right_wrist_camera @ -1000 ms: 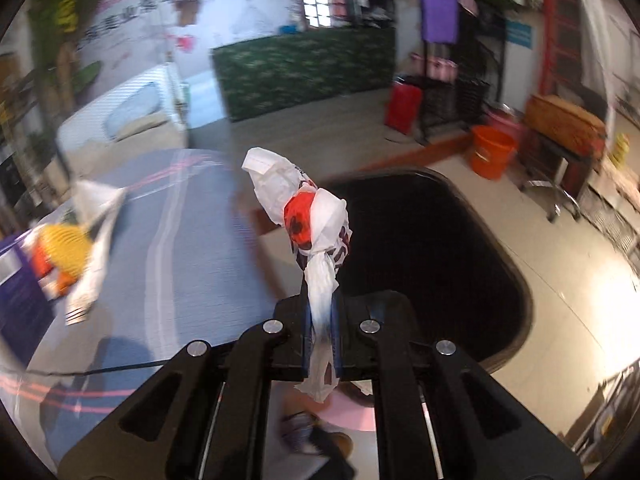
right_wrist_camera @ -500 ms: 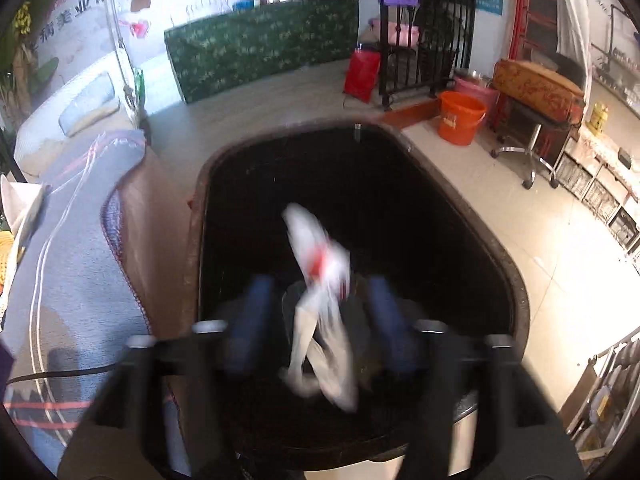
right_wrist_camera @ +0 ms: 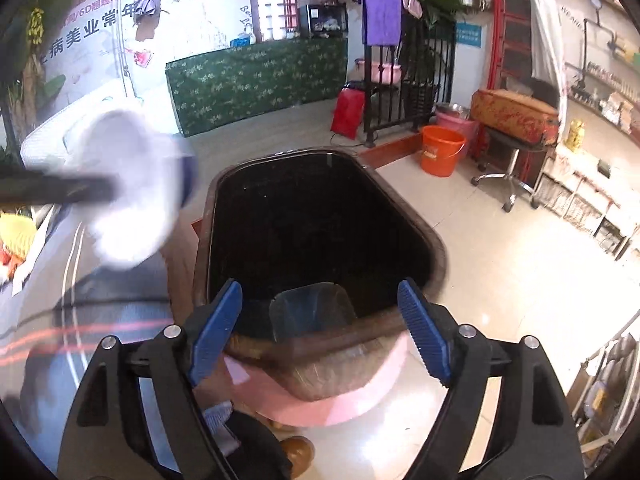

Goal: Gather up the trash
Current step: 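Carry the bag and cup to the brown wastebasket and release both, then return both tools to the table and grasp the purple snack bag with the left tool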

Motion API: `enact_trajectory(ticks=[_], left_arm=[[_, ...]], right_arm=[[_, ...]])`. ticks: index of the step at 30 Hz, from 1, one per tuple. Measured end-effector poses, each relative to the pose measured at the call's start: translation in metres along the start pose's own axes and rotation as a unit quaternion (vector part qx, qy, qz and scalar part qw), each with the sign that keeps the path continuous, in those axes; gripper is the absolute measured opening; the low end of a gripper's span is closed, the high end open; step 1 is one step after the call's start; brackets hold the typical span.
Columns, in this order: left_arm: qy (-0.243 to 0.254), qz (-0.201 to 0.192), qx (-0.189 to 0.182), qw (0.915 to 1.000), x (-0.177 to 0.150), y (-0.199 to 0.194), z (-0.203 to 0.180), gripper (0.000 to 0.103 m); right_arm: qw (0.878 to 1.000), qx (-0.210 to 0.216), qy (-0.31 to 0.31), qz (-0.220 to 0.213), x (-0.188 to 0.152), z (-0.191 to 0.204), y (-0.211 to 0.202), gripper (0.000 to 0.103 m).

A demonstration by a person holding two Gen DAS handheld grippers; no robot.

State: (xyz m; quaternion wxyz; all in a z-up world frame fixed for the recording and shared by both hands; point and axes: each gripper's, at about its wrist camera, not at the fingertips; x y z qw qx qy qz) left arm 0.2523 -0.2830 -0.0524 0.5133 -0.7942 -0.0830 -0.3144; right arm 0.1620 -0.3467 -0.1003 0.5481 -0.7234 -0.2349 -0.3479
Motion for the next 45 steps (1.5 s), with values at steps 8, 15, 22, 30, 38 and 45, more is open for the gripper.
enact_trajectory(ticks=[8, 15, 22, 30, 38, 45], left_arm=[[0.021, 0.035, 0.008, 0.9991, 0.012, 0.052, -0.033, 0.008], [0.077, 0.029, 0.005, 0.9966, 0.009, 0.058, -0.065, 0.029], [0.086, -0.051, -0.003, 0.995, 0.004, 0.019, -0.055, 0.085], [0.056, -0.126, 0.019, 0.9903, -0.015, -0.042, -0.009, 0.096], [0.04, -0.16, 0.065, 0.9841, -0.031, -0.089, 0.041, 0.098], [-0.033, -0.152, 0.103, 0.9824, -0.05, -0.119, 0.107, 0.098]], right_arm=[[0.999, -0.015, 0.036, -0.019, -0.028, -0.011, -0.043, 0.084], [0.999, -0.01, 0.043, -0.016, -0.037, -0.013, -0.058, 0.085], [0.999, -0.003, 0.041, -0.022, -0.036, -0.007, -0.062, 0.085], [0.999, 0.004, 0.026, -0.021, -0.031, 0.008, -0.06, 0.088], [1.0, 0.011, 0.016, -0.024, -0.016, 0.024, -0.061, 0.09], [0.997, 0.058, -0.014, -0.038, 0.007, 0.059, -0.06, 0.094]])
Point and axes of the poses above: each gripper's, at about its wrist camera, not at the fingertips, and y roughly the way its jaws point, z to its left, x to its top, and after that the axes turned 15 degrees about -y, right-handed
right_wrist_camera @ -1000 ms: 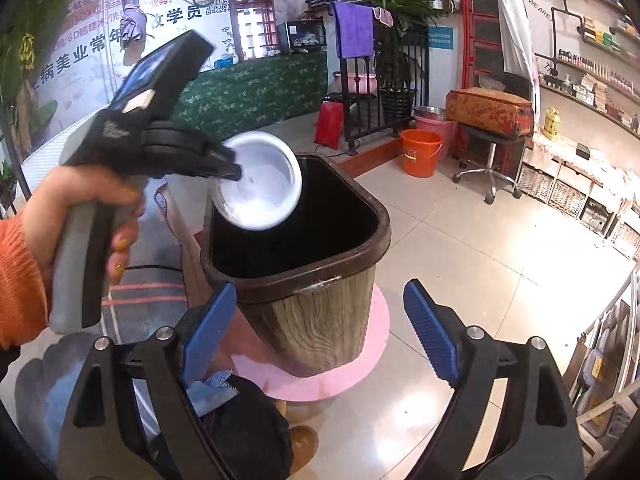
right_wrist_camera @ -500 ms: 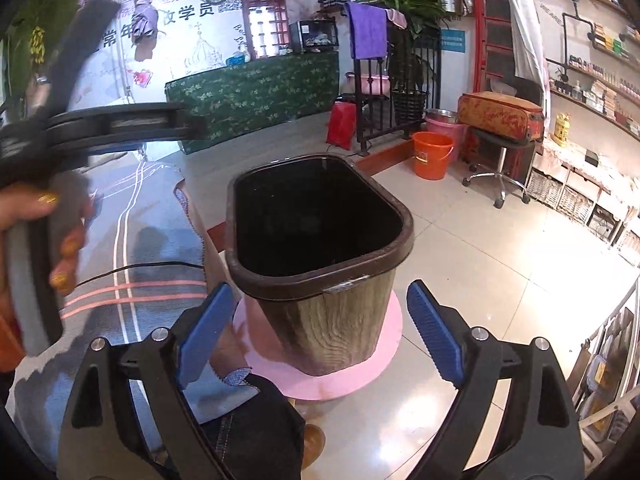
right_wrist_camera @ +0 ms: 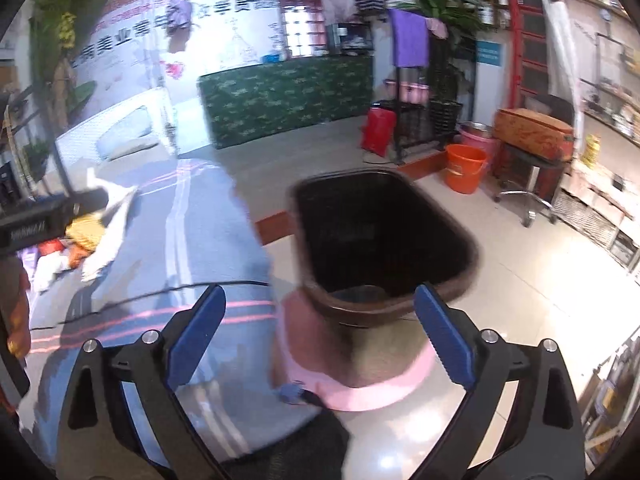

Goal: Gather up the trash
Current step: 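Return both tools to the table and grasp the purple snack bag with the left tool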

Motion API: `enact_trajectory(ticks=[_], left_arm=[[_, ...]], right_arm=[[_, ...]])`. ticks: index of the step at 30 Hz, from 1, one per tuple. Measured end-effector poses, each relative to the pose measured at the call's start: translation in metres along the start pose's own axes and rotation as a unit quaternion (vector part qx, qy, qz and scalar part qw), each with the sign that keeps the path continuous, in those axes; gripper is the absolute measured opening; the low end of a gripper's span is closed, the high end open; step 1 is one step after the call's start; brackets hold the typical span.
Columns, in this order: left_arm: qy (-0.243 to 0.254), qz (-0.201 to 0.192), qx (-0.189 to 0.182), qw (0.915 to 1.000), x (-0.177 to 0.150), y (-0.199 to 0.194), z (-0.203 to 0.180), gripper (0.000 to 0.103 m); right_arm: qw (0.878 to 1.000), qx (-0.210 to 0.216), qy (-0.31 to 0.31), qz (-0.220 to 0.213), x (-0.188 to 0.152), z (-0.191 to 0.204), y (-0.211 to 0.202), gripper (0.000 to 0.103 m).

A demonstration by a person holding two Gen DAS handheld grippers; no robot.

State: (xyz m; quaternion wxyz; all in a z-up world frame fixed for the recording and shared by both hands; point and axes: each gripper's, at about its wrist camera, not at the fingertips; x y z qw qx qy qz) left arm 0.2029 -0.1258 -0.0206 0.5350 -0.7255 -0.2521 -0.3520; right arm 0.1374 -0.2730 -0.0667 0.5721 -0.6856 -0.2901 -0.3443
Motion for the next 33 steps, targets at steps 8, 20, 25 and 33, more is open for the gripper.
enact_trajectory(ticks=[8, 20, 25, 33], left_arm=[[-0.089, -0.003, 0.103, 0.9906, -0.01, -0.035, 0.121, 0.098], [-0.186, 0.023, 0.235, 0.9538, -0.004, -0.043, 0.286, 0.093], [-0.258, 0.07, 0.202, 0.9422, 0.0, -0.018, 0.34, 0.079], [-0.295, 0.068, 0.168, 0.938, -0.007, -0.016, 0.341, 0.055]], right_arm=[[0.995, 0.087, -0.047, -0.01, 0.025, 0.067, 0.007, 0.095], [0.979, 0.159, -0.129, -0.007, 0.039, 0.149, 0.0, 0.095], [0.977, 0.164, -0.139, -0.001, 0.036, 0.16, -0.006, 0.095], [0.977, 0.159, -0.142, 0.012, 0.039, 0.166, -0.003, 0.095]])
Point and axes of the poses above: each gripper's, at about its wrist camera, not at the fingertips, and y roughly the way its jaws point, z to its left, x to its top, and after that the axes turned 15 degrees about -y, right-handed
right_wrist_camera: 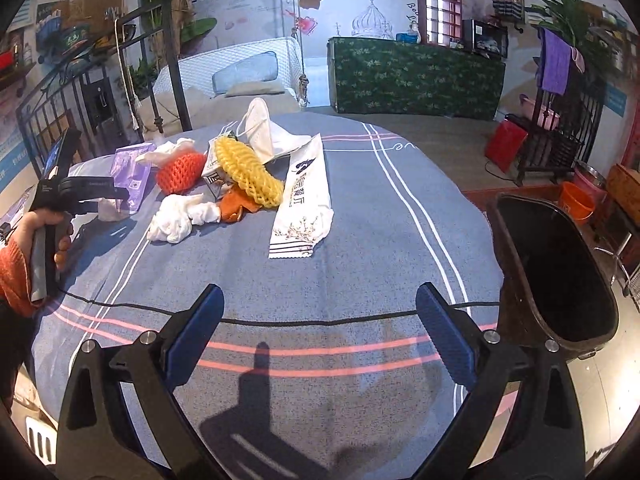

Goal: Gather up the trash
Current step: 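Return both tools to the table and grasp the purple snack bag with the left tool, then grasp the white tissue with the right tool while the left tool holds the purple bag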

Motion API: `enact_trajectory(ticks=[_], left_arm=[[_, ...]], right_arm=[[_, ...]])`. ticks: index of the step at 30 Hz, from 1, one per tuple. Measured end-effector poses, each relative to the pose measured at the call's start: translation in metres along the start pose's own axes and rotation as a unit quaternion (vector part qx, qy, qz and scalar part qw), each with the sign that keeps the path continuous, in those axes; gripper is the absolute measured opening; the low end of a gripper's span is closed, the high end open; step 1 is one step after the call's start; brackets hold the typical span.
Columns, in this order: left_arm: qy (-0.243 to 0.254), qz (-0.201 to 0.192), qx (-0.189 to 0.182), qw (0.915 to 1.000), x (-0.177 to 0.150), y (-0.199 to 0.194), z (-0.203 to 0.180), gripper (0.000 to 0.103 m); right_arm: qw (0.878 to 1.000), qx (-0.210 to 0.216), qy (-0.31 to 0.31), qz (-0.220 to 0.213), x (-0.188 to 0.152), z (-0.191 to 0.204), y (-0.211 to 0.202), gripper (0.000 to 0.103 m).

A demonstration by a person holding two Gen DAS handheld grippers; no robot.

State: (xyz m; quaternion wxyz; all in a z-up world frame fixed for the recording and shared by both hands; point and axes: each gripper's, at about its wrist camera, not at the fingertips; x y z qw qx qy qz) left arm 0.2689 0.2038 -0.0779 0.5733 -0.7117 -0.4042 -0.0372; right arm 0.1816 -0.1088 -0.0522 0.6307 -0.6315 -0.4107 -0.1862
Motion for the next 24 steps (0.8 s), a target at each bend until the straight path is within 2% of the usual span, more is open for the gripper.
enact_trajectory(ticks=[1, 6, 11, 17, 22, 24], left_arm=[[-0.003, -0.003, -0.004, 1.0, 0.0, -0.002, 0.002, 0.049], [-0.023, -0.018, -0.02, 0.9994, -0.003, -0.015, 0.009, 0.043], [-0.02, -0.061, -0.02, 0.9977, -0.012, -0.04, 0.01, 0.041], [-0.02, -0.108, -0.03, 0.9935, -0.027, -0.073, 0.014, 0.041], [-0.018, -0.118, -0.029, 0.9924, -0.037, -0.087, 0.019, 0.041], [-0.017, -0.123, -0.026, 0.992, -0.04, -0.09, 0.021, 0.041]], right_arm=[[1.0, 0.002, -0.002, 0.001, 0.0, 0.001, 0.001, 0.095], [0.999, 0.031, -0.019, 0.002, 0.016, 0.018, 0.012, 0.095], [0.997, 0.072, -0.034, 0.001, 0.034, 0.04, 0.027, 0.095], [0.989, 0.119, -0.088, 0.011, 0.066, 0.077, 0.052, 0.095], [0.982, 0.149, -0.115, 0.034, 0.087, 0.105, 0.081, 0.095], [0.98, 0.142, -0.133, 0.047, 0.094, 0.117, 0.094, 0.095]])
Point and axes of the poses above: each gripper's, at about its wrist camera, not at the fingertips, and y roughly the way its jaws point, z to its left, x to its top, and after that the axes turned 15 degrees about -y, right-handed
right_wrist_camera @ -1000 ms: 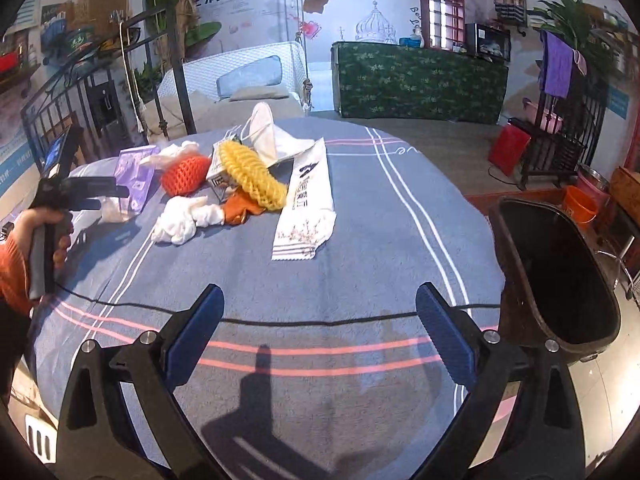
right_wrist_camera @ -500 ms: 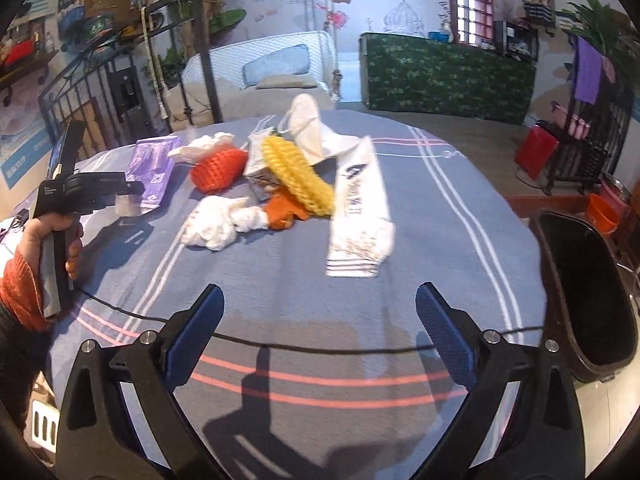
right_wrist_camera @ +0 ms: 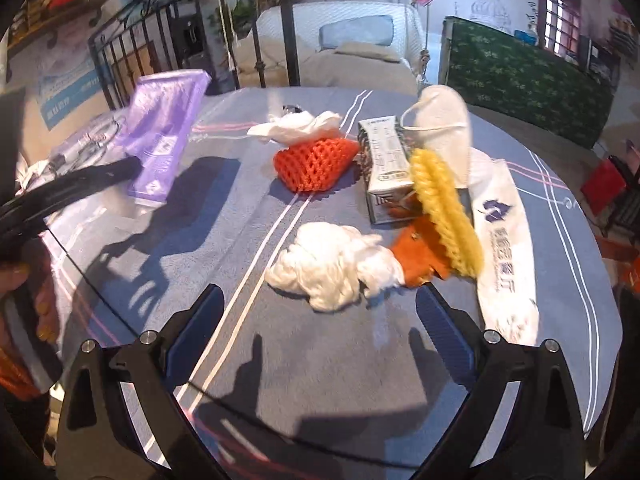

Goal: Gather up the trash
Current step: 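Grasp the white tissue with the right tool while the left tool holds the purple bag, then carry the tissue to the wastebasket and open the right tool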

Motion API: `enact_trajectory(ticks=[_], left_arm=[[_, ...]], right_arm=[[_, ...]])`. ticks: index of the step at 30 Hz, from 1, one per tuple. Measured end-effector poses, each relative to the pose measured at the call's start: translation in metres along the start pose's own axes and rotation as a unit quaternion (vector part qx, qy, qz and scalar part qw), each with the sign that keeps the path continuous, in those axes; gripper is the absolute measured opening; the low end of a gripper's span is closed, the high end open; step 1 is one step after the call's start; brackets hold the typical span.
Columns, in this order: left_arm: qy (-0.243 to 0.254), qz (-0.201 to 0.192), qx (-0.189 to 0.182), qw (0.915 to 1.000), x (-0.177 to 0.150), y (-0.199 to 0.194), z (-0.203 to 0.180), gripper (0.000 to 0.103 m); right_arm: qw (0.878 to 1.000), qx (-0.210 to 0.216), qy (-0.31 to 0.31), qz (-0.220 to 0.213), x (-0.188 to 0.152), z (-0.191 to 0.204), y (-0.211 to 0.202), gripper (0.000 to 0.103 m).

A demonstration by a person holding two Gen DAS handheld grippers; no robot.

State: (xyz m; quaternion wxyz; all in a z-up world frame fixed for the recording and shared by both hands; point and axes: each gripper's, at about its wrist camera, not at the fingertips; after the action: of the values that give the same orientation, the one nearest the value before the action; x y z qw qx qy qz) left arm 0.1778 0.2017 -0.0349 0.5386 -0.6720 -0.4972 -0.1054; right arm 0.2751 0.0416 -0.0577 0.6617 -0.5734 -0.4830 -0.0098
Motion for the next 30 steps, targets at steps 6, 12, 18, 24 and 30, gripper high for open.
enact_trajectory(ticks=[6, 12, 18, 24, 30], left_arm=[[-0.001, -0.003, 0.008, 1.0, -0.008, -0.008, 0.003, 0.041], [-0.005, -0.001, 0.005, 1.0, -0.018, -0.01, 0.005, 0.041], [0.0, 0.006, 0.0, 1.0, -0.027, -0.009, -0.002, 0.041], [0.009, -0.011, -0.019, 0.9997, -0.038, -0.019, -0.016, 0.041], [0.036, 0.006, -0.058, 0.9976, -0.057, -0.024, -0.049, 0.041]], right_arm=[[0.997, -0.032, -0.049, 0.053, 0.02, 0.012, 0.035, 0.077], [0.996, -0.03, -0.038, 0.069, 0.016, 0.009, 0.048, 0.048], [0.999, -0.021, -0.025, 0.043, 0.01, 0.008, 0.033, 0.036], [1.0, -0.009, -0.01, -0.009, -0.003, 0.014, -0.001, 0.036], [0.999, -0.021, 0.027, -0.028, -0.029, 0.0, -0.029, 0.036]])
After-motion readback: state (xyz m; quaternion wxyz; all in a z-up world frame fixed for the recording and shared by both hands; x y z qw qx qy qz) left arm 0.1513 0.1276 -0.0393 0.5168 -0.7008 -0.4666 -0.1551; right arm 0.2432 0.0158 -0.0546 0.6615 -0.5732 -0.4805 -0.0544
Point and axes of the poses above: each gripper's, at about its wrist camera, not at the fingertips, and y roughly the way its jaws point, z to its left, x to its top, and after that the axes turned 15 degrees about -y, right-handed
